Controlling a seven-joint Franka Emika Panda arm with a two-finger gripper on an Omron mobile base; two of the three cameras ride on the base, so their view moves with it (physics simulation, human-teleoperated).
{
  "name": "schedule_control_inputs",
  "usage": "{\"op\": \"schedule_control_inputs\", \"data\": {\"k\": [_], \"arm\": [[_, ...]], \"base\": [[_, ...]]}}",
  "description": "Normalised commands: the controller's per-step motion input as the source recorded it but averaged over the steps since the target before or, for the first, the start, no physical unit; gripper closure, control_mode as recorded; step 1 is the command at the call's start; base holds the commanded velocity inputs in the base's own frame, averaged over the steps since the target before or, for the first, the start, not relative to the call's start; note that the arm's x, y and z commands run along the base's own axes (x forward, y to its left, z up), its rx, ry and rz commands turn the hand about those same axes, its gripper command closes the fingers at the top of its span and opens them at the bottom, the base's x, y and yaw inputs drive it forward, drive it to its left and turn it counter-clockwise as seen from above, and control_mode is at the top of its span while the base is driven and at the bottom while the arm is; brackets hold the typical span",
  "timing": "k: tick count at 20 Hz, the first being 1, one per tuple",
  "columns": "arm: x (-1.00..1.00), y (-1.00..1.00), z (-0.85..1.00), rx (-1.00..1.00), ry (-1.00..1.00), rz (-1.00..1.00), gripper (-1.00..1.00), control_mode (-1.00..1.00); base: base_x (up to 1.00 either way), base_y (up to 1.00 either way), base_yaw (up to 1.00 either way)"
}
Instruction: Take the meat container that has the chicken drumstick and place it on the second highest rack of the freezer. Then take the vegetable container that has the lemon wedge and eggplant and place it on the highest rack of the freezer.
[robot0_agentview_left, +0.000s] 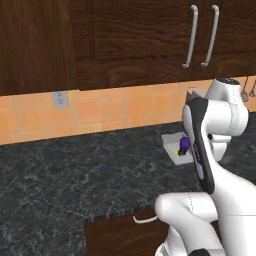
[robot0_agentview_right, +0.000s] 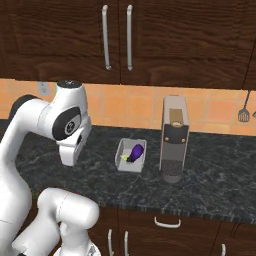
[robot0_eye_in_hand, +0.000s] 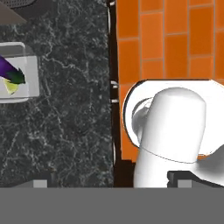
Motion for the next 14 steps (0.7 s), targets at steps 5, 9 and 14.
{"op": "schedule_control_inputs", "data": {"k": [5, 9, 14], "arm": [[0.75, -1.0, -0.59, 0.01, 0.0, 0.07, -1.0, -1.0], [0.83, -0.79, -0.6, 0.02, 0.0, 0.07, -1.0, -1.0], [0.73, -0.38, -0.58, 0.01, 0.06, 0.05, -1.0, -1.0]], "base": [[0.0, 0.0, 0.0], [0.0, 0.0, 0.0], [0.0, 0.0, 0.0]]}}
